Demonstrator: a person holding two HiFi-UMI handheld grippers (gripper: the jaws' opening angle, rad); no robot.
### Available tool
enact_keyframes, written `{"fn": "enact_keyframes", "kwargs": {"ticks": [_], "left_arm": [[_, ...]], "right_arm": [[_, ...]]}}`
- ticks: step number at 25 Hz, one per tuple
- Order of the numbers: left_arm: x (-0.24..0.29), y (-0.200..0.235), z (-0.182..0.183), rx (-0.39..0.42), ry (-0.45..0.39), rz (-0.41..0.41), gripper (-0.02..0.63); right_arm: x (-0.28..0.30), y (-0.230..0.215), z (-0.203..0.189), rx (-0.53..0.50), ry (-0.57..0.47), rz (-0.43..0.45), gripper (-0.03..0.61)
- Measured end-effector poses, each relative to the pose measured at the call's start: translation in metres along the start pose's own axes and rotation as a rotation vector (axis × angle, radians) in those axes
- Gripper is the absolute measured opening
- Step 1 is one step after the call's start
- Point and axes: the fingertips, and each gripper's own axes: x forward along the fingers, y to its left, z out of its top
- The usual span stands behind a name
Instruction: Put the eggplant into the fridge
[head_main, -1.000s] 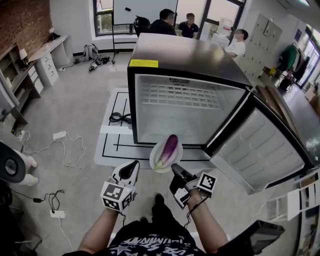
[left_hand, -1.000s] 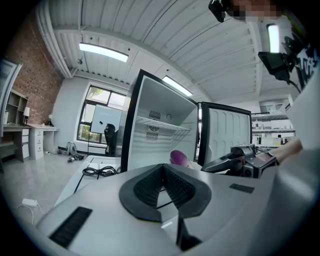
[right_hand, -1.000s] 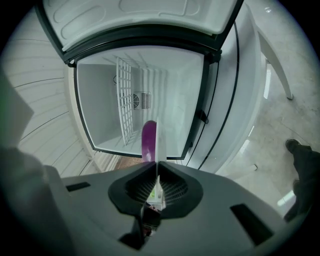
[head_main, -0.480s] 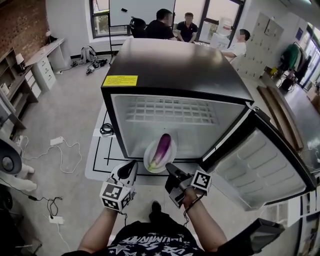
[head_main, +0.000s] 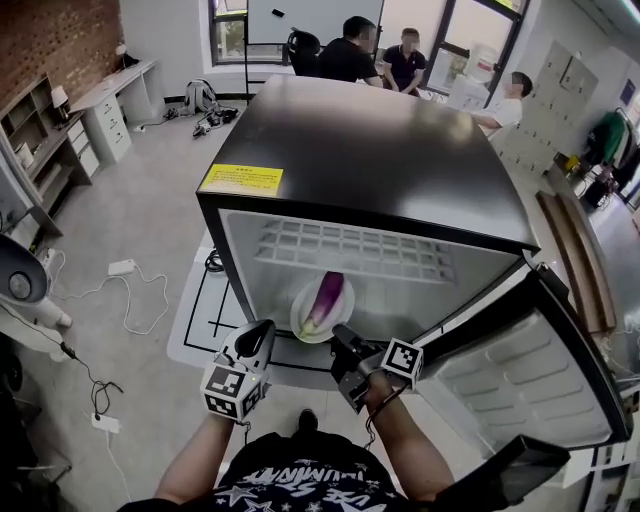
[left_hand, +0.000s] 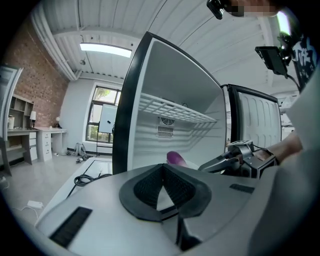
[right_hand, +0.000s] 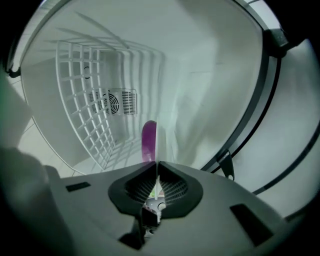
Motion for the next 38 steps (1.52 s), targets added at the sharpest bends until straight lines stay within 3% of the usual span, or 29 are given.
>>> {"fn": "enact_keyframes", "kwargs": {"ticks": [16,29,38], "left_arm": [[0.024,0.007,-0.014,-0.014,0.037,0.025,0.009],[0.034,0.012,-0.014,-0.016,0.041,0.033,0.009],[0.038,0.006,-0.02,-0.022,0.05,0.022,0.009]], "right_arm": [[0.03,-0.042,0.027,0.019,0.044,-0.074,0.021],[0.047,-0.039,0.043,0.022,0.021,-0.1,0.021],[0.045,-0.044,0.053,-0.004,-0.023,-0.175,0.021]]}}
